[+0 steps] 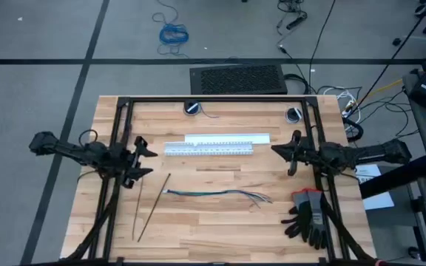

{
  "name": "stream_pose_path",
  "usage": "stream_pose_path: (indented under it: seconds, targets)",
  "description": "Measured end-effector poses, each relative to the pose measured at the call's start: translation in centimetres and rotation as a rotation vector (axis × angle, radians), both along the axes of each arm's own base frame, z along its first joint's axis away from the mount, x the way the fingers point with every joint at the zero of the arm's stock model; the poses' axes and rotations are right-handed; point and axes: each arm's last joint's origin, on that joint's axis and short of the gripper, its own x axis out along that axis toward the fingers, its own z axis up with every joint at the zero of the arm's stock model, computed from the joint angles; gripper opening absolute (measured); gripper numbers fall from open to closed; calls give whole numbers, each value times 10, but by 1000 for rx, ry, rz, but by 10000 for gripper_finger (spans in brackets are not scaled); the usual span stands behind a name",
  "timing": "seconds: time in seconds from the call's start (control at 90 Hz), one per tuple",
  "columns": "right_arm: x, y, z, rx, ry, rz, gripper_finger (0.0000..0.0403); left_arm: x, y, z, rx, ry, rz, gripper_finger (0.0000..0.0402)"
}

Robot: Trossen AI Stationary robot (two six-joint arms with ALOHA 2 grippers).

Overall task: Ziptie cables
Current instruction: Assemble the cable wires with the together using a zip tie

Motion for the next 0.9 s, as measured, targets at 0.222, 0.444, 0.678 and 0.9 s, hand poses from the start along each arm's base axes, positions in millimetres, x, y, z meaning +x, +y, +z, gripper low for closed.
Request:
stream_pose_path:
  seconds: [0.222, 0.444, 0.678, 0.9]
  targets:
    - [12, 7, -4, 93, 28, 153, 0, 8, 4, -20, -84, 214, 208, 260]
    - [32, 16, 0, 75, 84, 200, 0, 12, 4, -16, -173, 163, 216, 260]
    - [85, 26, 37, 45, 138, 183, 0, 21, 4, -26, -461, 232, 310, 260]
    - [124, 20, 38, 81, 398, 65, 0, 44, -10, -22, -570, 460, 370, 257]
